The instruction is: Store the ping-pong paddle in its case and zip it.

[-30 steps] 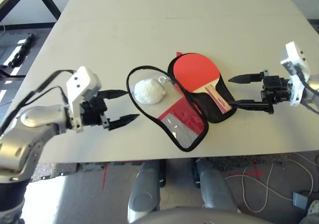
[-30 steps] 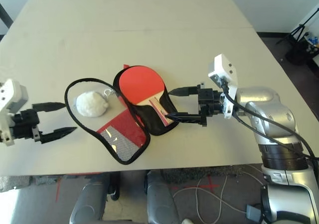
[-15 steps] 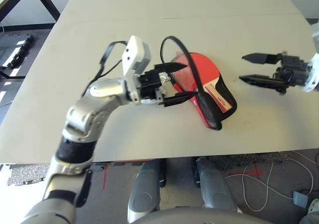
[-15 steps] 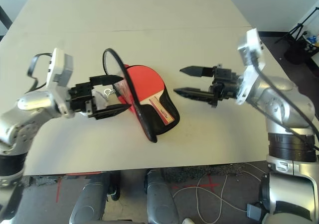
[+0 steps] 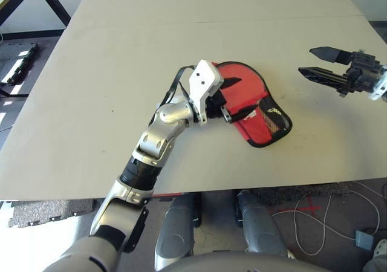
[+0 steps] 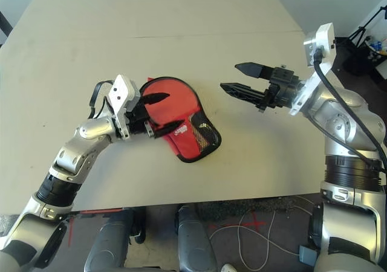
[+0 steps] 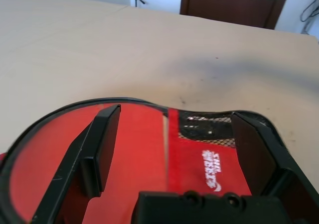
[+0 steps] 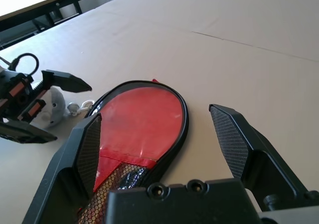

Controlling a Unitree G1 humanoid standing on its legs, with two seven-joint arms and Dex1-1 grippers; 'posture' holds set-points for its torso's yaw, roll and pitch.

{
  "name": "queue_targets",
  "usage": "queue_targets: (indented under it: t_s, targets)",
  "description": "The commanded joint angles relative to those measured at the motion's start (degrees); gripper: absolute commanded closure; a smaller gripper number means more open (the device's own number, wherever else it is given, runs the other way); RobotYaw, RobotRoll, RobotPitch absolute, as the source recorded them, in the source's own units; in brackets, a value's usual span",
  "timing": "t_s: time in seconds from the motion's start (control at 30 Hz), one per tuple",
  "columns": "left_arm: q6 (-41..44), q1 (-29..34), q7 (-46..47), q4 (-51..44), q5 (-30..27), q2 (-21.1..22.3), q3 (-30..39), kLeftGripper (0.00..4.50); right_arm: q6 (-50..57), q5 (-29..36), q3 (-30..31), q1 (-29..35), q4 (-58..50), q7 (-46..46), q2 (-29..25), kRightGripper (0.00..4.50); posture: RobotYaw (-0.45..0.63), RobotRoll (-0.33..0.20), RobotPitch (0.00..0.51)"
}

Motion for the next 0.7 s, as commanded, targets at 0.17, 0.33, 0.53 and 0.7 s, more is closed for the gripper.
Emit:
queue_targets:
  t_s: [0.17,0.33,0.53,0.7]
  targets:
    - [4.91,1.4,-2.86,-8.08,-4.47,3.6,3.45,0.0,7.79,-2.44,3.89,1.53,4.52,1.04,-1.84,0.05,0.0,0.0,0.245]
    - [8.17,3.67,-5.98,-13.66,-6.39,8.74,4.69,0.0,11.83,-1.51,4.93,5.73,1.48,1.07,-0.91,0.05,0.02,0.0,0.246]
    - [11.72,4.54,-10.19,-18.4,-10.41,15.38,6.89,0.0,16.51,-0.17,5.45,8.86,-3.47,-0.78,1.37,0.05,0.03,0.0,0.25]
    - [13.85,4.21,-12.37,-20.53,-12.65,18.72,7.23,0.0,18.58,-0.14,6.02,10.16,-5.24,-2.62,3.78,0.05,0.03,0.0,0.252]
